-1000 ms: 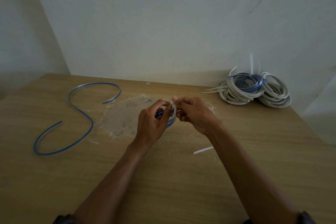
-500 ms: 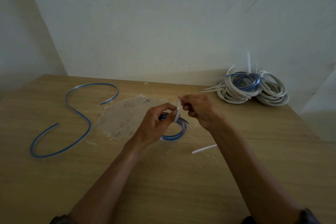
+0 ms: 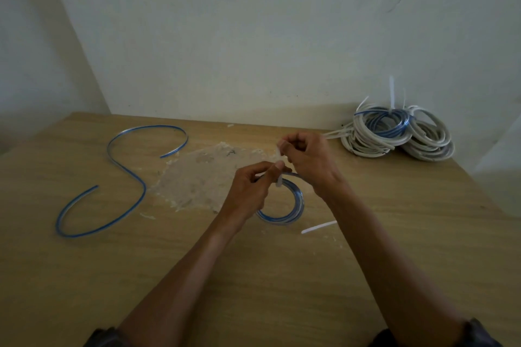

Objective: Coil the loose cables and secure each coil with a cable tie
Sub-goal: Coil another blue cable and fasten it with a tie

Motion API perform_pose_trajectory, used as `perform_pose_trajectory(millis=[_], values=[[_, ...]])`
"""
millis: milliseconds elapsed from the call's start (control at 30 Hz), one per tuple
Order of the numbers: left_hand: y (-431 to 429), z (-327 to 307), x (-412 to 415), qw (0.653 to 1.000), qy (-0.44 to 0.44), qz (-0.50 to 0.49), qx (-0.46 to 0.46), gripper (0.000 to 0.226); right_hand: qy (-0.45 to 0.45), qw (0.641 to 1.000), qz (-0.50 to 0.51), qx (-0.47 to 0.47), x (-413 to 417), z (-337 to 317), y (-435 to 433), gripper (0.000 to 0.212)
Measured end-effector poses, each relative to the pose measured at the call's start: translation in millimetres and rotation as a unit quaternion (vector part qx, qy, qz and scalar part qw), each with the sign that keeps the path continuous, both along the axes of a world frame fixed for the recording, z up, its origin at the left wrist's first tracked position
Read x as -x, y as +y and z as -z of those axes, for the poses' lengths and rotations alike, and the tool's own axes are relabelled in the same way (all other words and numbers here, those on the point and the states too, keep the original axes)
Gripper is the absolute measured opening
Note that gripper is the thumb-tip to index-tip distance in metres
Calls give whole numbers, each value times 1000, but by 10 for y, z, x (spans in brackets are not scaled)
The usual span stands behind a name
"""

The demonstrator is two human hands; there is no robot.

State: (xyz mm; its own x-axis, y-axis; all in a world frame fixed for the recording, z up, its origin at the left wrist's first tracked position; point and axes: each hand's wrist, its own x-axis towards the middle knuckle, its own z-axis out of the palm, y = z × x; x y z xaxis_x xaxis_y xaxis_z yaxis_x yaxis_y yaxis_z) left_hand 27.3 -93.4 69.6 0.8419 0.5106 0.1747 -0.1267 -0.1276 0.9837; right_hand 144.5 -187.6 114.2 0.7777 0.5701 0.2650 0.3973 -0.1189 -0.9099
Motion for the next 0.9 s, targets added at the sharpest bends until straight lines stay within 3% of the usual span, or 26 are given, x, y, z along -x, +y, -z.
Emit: perform_pose_trajectory(millis=[267, 333, 433, 533, 667, 900], values=[[-87, 22, -30, 999, 11, 38, -14, 24, 13, 994, 70, -79, -156, -29, -112, 7], [-75, 37, -19, 999, -8, 35, -15, 24, 6, 997, 52, -62, -131, -44, -122, 9], [-18, 56, 0, 999, -24, 23, 14, 24, 4, 998, -39, 41, -70, -22, -105, 28], [20, 74, -24, 999, -26, 13, 38, 23, -48, 994, -84, 56, -11, 75, -20, 19], [-59, 106, -88, 995, -30, -10, 94, 26, -99, 995, -13, 6, -11, 125, 52, 11], [-157, 138, -150, 998, -10, -14, 67, 25, -117, 992, 53, 0, -94, 277, 52, 12]])
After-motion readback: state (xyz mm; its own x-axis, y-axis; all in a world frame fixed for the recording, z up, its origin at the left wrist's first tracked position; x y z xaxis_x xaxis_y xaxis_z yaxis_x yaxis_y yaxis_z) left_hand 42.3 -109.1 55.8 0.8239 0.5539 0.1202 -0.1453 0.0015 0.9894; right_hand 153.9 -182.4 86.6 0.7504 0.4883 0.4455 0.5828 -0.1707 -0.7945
